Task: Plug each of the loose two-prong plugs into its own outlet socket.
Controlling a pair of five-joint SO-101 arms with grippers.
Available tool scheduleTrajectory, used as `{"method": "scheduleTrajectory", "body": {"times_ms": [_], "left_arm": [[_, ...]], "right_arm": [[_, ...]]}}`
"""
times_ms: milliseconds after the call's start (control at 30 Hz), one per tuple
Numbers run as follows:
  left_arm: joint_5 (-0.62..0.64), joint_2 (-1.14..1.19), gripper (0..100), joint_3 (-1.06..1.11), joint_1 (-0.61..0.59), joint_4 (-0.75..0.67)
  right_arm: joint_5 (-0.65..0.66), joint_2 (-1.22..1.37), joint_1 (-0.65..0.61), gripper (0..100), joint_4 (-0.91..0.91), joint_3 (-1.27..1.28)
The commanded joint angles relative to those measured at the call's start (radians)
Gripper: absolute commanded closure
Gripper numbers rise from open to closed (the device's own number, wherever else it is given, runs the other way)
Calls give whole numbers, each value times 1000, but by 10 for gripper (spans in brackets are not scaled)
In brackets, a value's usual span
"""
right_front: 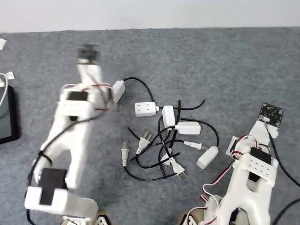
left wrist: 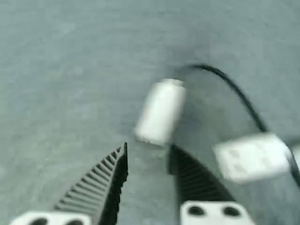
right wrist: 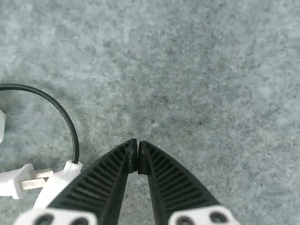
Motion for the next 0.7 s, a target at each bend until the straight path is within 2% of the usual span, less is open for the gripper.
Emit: {"method": "scheduleTrajectory", "body": {"times_ms": [0,100,200,300,367,500,667], "left_arm": [[-138,-23,833,81,98,-147],[-189,97,833,31,100,-204],[-298,245,836,-77,80,-198],[-315,341,877,-226,48,-132],[-336,419,898,-275,32,-143],[-457,549,930,-343,21,-157],[-448,565,945,-366,17,-155]], "right_arm": [[-9,1,-5,990,-15,-32],[-9,1,-5,990,-15,-32],[-8,1,-4,990,-15,-32],[20,1,-4,990,-15,-32],[37,1,-4,990,-15,-32],[46,1,-5,990,-15,-32],[46,1,-8,990,-15,-31]]}}
